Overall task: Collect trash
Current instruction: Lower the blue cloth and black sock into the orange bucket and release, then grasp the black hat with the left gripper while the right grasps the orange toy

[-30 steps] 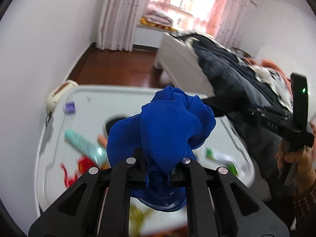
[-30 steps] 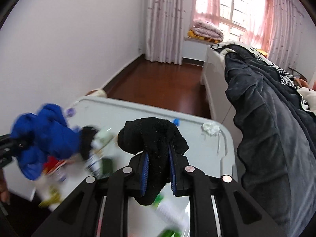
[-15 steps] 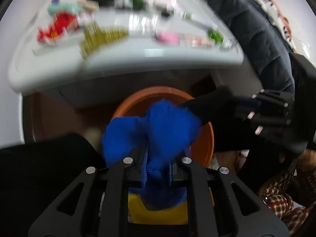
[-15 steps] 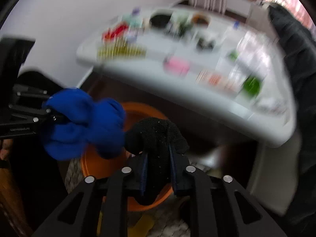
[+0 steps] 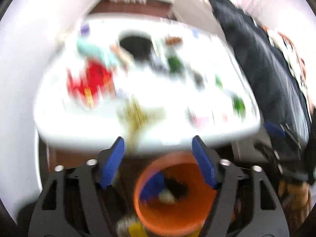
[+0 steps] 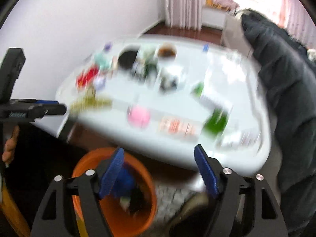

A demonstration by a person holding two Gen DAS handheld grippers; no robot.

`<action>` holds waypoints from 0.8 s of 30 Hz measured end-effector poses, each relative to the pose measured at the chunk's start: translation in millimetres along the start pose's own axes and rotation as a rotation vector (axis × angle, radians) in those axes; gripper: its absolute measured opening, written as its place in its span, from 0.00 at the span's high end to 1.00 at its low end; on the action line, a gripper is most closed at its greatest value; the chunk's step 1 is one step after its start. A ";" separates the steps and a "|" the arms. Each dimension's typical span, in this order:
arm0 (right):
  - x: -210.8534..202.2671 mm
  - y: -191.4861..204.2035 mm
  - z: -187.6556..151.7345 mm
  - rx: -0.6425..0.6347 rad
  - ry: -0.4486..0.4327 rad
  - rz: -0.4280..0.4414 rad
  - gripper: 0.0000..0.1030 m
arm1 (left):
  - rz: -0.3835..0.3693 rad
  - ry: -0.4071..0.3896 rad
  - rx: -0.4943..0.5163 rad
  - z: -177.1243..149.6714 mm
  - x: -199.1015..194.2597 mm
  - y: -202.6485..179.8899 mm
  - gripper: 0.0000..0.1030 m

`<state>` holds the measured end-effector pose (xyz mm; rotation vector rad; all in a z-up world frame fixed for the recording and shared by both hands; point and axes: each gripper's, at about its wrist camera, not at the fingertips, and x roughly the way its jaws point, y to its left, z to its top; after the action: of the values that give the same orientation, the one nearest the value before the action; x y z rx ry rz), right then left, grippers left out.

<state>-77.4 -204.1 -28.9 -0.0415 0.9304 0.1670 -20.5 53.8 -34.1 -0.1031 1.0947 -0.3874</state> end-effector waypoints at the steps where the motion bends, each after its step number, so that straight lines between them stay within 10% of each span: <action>1: -3.4 -3.2 15.4 0.019 -0.043 0.004 0.23 | 0.027 -0.039 -0.004 23.9 3.8 2.4 0.25; 8: 15.6 -9.5 51.3 0.098 -0.114 0.064 0.21 | 0.178 -0.012 -0.079 140.2 88.4 22.6 0.25; 16: 41.6 -21.5 47.1 0.080 -0.057 0.035 0.21 | 0.316 0.065 -0.010 168.9 163.5 23.3 0.25; 20: 43.8 -25.1 47.8 0.090 -0.057 0.038 0.20 | 0.247 0.049 -0.024 168.2 166.3 33.4 0.83; 24: 44.3 -25.8 51.1 0.102 -0.058 0.060 0.18 | 0.253 0.011 0.010 163.5 153.0 34.3 0.89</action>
<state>-6.7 -218.4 -34.8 0.0851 0.8818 0.1753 193.3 13.6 -97.3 0.0465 1.1014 -0.1658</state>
